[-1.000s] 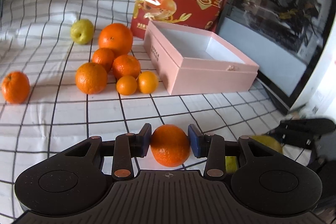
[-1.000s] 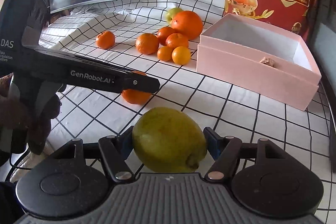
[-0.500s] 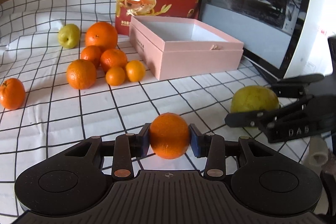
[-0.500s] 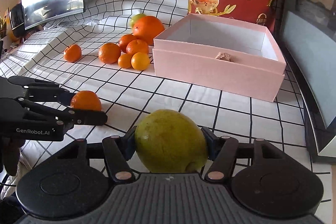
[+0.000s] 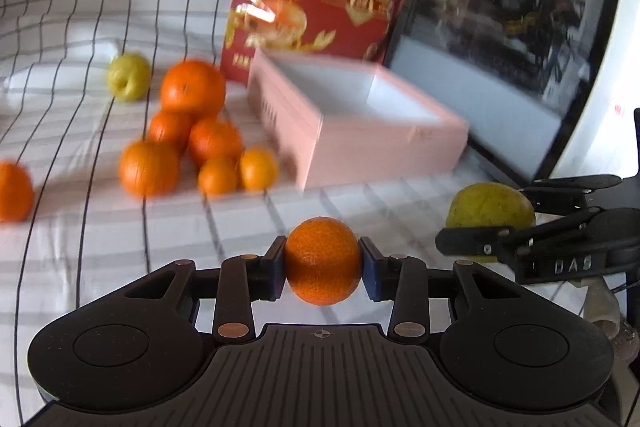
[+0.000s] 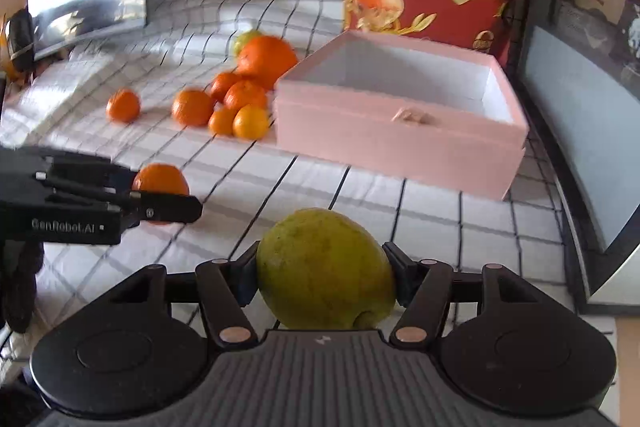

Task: Organize fruits
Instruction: 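Carry the pear toward the pink box with the right gripper while the left holds the orange, then lower the pear into the pink box and open the right gripper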

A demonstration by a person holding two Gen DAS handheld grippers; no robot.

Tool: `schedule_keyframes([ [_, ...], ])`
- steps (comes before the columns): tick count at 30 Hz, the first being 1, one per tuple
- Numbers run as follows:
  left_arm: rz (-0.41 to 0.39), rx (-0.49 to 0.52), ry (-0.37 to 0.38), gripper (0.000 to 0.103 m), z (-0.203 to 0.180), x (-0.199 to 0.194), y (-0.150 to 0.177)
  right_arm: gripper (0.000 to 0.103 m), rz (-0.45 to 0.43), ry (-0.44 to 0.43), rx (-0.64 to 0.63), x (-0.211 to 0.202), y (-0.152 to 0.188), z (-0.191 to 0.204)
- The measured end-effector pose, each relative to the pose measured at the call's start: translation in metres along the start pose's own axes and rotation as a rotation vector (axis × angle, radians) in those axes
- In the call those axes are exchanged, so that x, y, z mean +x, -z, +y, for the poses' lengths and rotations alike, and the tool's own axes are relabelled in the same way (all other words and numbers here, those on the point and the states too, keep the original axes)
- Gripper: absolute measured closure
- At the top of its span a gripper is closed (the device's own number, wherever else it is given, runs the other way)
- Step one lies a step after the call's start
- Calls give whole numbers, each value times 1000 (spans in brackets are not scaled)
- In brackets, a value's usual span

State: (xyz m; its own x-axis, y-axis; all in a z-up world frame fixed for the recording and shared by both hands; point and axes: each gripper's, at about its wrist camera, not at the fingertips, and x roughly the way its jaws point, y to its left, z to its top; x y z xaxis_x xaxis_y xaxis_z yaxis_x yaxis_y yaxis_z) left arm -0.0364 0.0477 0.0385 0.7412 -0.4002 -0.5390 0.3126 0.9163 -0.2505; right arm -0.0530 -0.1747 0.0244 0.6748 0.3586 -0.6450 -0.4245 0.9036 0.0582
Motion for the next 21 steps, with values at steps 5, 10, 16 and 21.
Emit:
schedule_keyframes([
  [5,-57,-20,49,61,-1,30,-73,41,-110,29,85,-18,-71,-26],
  [10,58,-42,78,61,-11,108,-121,41,-155,118,130,-7,-165,-50],
  [16,115,21,52,59,-35,149,-124,41,-72,250,137,37,-204,-68],
  [21,4,-15,58,59,-17,108,-111,41,-25,189,228,52,-189,-90],
])
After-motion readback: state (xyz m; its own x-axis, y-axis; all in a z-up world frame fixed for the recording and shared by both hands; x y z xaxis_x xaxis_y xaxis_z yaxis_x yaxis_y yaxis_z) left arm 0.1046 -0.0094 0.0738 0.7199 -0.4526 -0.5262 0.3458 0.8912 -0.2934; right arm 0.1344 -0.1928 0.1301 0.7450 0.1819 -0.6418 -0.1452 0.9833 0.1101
